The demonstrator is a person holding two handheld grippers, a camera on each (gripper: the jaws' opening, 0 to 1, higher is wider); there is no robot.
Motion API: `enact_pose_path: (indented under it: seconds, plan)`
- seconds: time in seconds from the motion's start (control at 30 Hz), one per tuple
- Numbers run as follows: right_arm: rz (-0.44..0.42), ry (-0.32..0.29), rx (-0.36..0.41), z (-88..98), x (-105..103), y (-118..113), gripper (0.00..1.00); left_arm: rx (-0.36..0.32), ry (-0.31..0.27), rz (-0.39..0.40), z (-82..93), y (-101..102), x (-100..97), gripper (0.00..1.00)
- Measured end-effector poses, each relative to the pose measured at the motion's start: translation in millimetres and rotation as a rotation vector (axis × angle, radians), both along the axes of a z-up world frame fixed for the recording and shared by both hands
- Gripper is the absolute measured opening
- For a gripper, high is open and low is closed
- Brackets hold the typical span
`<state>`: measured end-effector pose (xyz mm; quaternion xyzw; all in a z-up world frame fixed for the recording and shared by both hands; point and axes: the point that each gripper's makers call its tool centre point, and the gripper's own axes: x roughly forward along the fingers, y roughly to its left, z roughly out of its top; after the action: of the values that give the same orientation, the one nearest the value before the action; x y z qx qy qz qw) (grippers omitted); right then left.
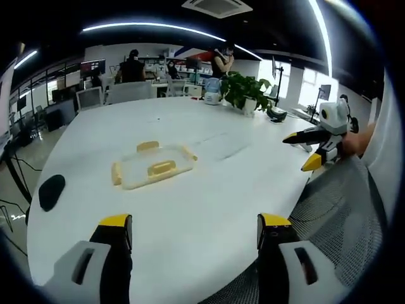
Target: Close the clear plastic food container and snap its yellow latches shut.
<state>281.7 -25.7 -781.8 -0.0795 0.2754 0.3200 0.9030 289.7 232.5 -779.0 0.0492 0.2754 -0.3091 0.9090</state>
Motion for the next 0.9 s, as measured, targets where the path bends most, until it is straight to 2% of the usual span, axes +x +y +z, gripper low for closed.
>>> enact_pose_path:
  seconds: [0.47,0.63,0.9]
  plan:
    - [0.012,0.002,-0.005,-0.2,-0.6,1.8,0.86,0.005,0.003,0.001,-0.8,0.9,0.2,0.83]
    - [0.05,-0.004,-0.027,-0.7,-3.2,7.5,0.86,-0.007,0.0,-0.005,0.8,-1.2,0.0,0.83]
    - [0.063,-0.018,-0.028,2.4,-2.5,8.7,0.86,-0.007,-0.007,0.001,2.5,-1.2,1.0,0.83]
